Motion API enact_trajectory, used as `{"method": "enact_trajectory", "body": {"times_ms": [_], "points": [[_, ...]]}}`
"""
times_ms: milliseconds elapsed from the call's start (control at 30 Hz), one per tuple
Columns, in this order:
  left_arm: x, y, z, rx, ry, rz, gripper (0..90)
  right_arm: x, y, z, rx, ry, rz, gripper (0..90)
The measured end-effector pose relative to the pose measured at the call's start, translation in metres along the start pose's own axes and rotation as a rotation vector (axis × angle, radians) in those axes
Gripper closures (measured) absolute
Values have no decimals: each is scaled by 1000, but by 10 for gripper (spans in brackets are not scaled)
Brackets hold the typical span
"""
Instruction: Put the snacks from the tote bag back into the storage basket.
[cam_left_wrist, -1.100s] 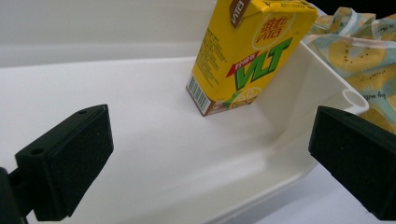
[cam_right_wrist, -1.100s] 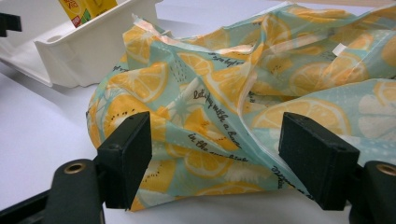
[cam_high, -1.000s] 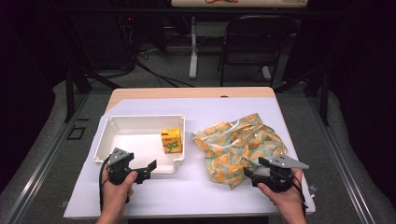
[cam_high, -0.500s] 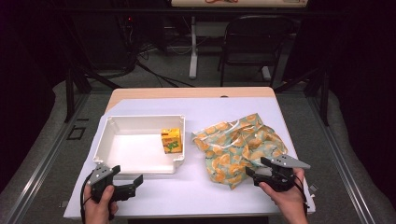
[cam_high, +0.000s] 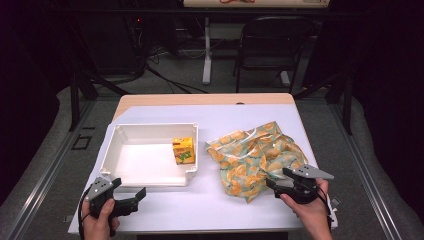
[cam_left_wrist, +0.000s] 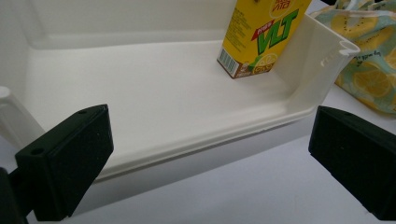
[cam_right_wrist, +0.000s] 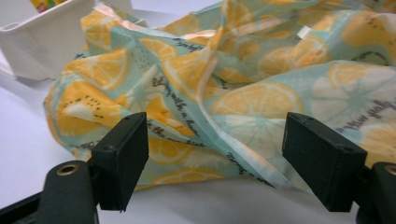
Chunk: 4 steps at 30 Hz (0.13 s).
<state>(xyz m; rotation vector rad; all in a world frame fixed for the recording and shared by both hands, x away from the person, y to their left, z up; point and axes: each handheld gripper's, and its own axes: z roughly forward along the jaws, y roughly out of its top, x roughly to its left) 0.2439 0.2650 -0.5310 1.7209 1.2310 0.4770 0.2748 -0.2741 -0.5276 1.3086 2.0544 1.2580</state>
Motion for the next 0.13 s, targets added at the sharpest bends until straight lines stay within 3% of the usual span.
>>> {"method": "enact_trajectory", "body": {"times_ms": [133], "points": [[3, 0, -2, -6, 6, -16, 2, -1, -1, -2, -27, -7, 22, 219]]}}
